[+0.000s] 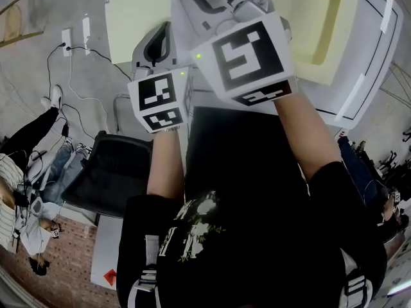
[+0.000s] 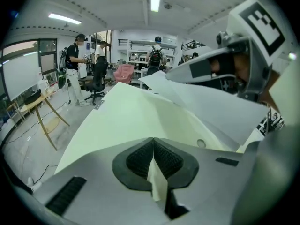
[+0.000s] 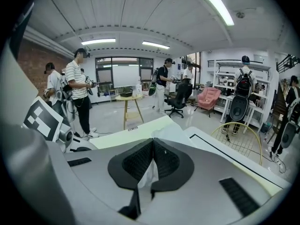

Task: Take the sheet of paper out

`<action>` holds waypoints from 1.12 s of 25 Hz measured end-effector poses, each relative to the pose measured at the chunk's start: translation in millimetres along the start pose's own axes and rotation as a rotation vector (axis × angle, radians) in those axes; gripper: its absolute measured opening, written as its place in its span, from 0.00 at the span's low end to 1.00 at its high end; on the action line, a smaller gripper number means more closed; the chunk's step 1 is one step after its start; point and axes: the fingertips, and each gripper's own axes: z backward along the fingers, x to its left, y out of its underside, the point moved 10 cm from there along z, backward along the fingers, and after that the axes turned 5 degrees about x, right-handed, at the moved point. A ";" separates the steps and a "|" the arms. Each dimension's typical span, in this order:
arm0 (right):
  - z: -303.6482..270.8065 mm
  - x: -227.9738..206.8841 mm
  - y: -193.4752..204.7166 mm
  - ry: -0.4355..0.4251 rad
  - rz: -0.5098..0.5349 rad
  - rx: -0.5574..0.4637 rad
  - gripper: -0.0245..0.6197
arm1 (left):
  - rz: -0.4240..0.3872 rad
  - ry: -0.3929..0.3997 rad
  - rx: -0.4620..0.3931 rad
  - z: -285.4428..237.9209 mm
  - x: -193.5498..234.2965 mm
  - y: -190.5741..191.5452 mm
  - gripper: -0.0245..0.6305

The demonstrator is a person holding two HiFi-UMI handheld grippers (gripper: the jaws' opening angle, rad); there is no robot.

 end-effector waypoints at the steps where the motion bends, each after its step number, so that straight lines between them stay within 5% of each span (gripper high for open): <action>1: 1.3 0.8 -0.5 -0.003 0.005 -0.003 0.04 | 0.004 -0.004 -0.004 1.9 -1.3 0.5 0.04; 15: 29.4 5.1 -8.1 -0.024 0.032 -0.086 0.04 | 0.007 -0.042 -0.044 17.6 -22.4 1.7 0.04; 28: 82.4 -22.5 2.6 0.056 -0.018 -0.186 0.04 | -0.062 -0.006 -0.078 18.0 -68.4 -20.1 0.04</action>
